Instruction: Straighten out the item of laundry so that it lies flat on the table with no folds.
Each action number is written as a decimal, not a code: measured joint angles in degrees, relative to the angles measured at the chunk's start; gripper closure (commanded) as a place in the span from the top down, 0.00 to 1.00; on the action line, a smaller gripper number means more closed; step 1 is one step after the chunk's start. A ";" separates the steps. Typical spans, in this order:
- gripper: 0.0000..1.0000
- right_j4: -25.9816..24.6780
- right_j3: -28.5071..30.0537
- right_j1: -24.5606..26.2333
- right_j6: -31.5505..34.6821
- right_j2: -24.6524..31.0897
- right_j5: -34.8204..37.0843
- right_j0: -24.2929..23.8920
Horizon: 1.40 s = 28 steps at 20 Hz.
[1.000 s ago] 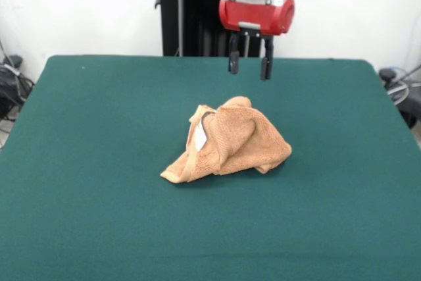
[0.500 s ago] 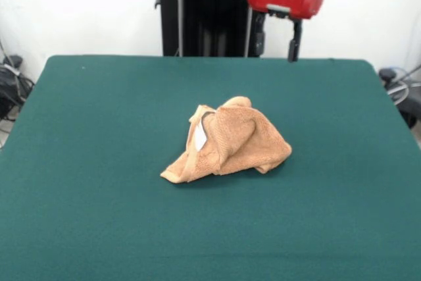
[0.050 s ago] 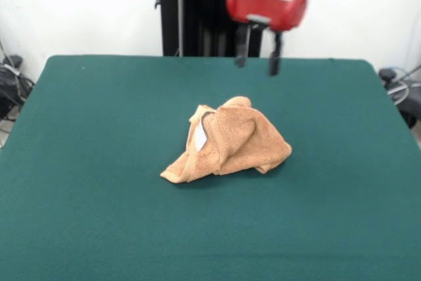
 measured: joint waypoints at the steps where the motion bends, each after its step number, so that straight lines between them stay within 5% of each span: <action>1: 1.00 0.00 0.00 0.39 0.00 0.05 -0.89 -0.56; 9: 1.00 0.03 -0.02 6.32 0.00 0.66 -9.15 -6.16; 28: 1.00 0.05 0.09 9.36 0.00 0.87 -10.41 -5.20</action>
